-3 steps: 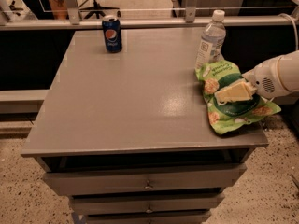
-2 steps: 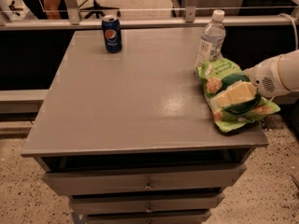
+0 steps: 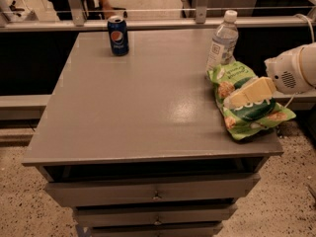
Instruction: Move green rice chip bag near blue plastic bottle
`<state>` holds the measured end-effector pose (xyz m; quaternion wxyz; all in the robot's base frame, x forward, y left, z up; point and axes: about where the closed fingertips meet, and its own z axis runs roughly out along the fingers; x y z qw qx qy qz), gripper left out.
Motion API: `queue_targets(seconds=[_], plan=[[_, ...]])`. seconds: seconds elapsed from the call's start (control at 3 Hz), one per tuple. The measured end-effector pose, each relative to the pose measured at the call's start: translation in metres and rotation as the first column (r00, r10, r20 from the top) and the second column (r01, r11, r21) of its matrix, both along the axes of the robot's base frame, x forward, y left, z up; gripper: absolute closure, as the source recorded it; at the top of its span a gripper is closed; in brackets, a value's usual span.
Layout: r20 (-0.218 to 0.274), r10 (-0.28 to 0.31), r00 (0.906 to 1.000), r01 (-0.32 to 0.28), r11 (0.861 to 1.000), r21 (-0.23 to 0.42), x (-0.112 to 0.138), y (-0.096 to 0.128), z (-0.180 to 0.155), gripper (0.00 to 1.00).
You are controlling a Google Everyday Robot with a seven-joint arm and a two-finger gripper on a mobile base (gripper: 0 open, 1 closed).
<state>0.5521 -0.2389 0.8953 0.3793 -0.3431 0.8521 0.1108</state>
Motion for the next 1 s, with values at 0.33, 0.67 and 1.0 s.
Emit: queue_targets(seconds=[0.33, 0.67, 1.0], plan=[[0.09, -0.011, 0.9958, 0.012, 1.0, -0.012, -0.019, -0.002, 0.044, 0.0], [0.229, 0.018, 0.9732, -0.017, 1.0, -0.006, -0.057, -0.003, 0.106, 0.0], [0.234, 0.032, 0.9716, -0.029, 0.999, -0.016, -0.055, -0.002, 0.104, 0.0]])
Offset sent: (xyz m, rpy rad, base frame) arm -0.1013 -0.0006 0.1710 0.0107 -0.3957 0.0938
